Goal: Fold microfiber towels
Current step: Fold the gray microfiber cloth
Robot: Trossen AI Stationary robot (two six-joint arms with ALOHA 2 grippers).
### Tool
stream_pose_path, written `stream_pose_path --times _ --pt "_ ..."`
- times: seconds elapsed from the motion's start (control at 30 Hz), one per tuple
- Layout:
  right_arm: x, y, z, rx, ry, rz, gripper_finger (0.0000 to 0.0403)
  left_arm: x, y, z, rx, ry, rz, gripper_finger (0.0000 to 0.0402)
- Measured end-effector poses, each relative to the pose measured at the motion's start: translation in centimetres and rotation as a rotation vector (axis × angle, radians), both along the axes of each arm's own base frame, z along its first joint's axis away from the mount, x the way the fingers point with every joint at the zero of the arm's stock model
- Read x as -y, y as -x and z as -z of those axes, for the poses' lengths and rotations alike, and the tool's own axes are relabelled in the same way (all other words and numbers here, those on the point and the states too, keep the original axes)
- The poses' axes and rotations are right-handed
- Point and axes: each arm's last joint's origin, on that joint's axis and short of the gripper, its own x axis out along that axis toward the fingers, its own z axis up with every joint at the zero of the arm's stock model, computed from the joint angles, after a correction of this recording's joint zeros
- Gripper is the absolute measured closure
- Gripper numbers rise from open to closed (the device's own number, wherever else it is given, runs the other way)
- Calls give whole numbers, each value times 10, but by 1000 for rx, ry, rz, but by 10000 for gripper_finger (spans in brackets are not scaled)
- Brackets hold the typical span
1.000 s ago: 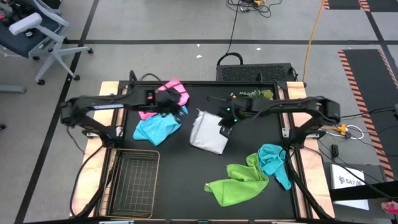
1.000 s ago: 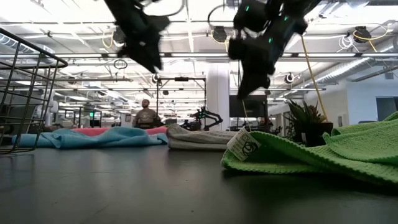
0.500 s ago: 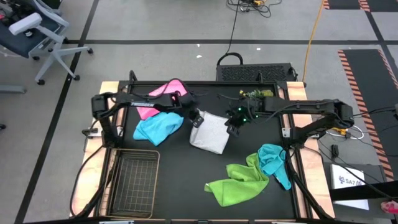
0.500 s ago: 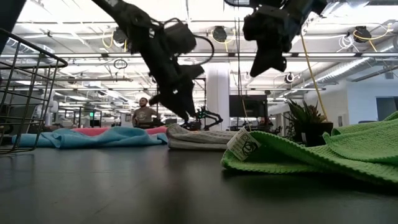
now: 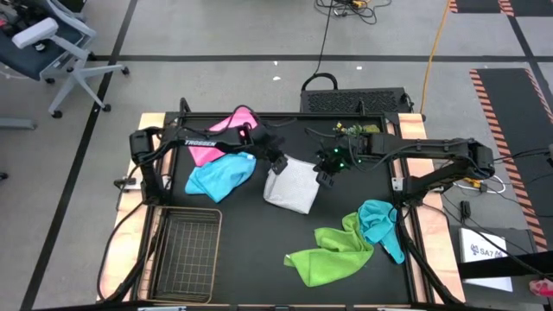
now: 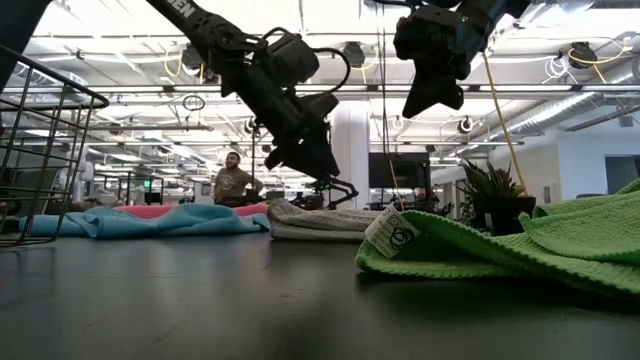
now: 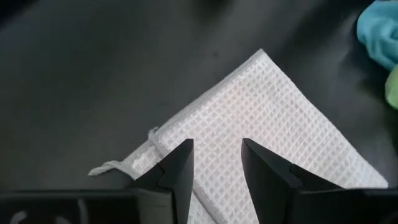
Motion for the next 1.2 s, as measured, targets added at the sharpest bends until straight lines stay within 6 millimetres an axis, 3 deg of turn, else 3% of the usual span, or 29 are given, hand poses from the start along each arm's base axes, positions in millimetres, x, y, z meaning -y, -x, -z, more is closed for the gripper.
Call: stream_pose_path --times 0.43,0.73,1.2 --pt "1 0 0 -2 16 38 403 -14 4 5 -24 -35 -83 185" --pt "2 0 -1 -4 27 55 403 -34 4 43 -67 169 -128 183" --pt "2 0 0 -7 49 68 403 -36 3 47 -58 182 -127 183"
